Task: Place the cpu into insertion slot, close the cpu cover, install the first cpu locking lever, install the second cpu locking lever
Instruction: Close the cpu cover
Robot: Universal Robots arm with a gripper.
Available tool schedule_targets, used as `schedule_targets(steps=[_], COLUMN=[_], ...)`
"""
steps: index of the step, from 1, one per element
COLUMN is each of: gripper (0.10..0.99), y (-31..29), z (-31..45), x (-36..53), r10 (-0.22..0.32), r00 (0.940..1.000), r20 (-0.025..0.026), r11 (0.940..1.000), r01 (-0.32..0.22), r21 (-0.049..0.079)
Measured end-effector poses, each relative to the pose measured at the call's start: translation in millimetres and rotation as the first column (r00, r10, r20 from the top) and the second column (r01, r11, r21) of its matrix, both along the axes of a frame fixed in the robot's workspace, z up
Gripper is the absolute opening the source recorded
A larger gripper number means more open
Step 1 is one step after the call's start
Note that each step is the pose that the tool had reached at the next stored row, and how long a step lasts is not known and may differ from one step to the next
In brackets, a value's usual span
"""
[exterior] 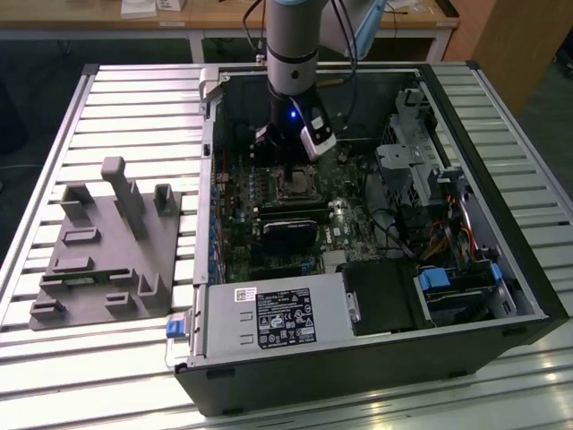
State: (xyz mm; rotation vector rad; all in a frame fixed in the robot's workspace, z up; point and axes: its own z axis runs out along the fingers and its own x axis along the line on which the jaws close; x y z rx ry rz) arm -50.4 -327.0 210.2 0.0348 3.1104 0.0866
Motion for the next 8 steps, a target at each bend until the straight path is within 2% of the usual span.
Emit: schedule_targets(steps=[6,8], gripper=[0.106,0.106], y=[0.0,-0.1], z=[0.0,0.0], x=[13.0,15.0], r10=[0.000,0.000], r00=[1.0000,1.0000], r20=[-0.0002,-0.0003], r11=[1.0000,1.0000], r01=[0.000,0.000], r21=[0.000,0.000])
